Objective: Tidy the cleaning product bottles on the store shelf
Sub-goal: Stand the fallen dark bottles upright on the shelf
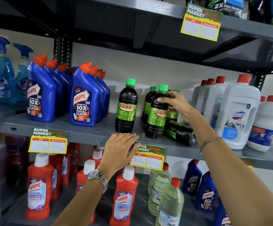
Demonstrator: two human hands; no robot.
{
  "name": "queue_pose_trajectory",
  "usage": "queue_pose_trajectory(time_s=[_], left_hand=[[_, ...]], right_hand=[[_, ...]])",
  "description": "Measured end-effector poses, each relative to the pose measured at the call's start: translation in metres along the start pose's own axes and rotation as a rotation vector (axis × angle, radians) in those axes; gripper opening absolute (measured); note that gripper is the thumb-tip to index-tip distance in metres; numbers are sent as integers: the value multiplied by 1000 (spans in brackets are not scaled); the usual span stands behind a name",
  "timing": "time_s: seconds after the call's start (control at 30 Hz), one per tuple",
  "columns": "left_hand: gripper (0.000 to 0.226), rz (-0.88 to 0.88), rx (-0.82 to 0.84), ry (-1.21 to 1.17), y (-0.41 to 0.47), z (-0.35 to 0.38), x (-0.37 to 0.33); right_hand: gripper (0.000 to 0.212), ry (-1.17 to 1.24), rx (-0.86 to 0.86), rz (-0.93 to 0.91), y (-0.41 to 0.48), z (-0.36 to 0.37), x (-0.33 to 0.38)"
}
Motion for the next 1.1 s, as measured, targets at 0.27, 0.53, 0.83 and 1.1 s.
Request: queue_pose_trajectory(time_s=[0.27,0.53,0.83,1.1], left_hand=[[41,-8,17,-10,0,0,0],[45,-11,37,4,0,1,0],[40,1,24,19,0,1,0],[41,0,36,10,-1,2,1]], right_hand=[[41,43,28,12,-5,3,-1],[56,50,42,-3,-13,4,0],[60,63,10,5,-15,2,-1],[61,92,3,-10,-17,3,0]])
Point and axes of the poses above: each hand's wrist, its own y-axis towards the middle knuckle, its own z-axis out of the palm, x = y × z, the point moved 8 cm from there along y, towards the middle knuckle, and after that the axes turned 14 degrees about -x, right-handed, at the moved point
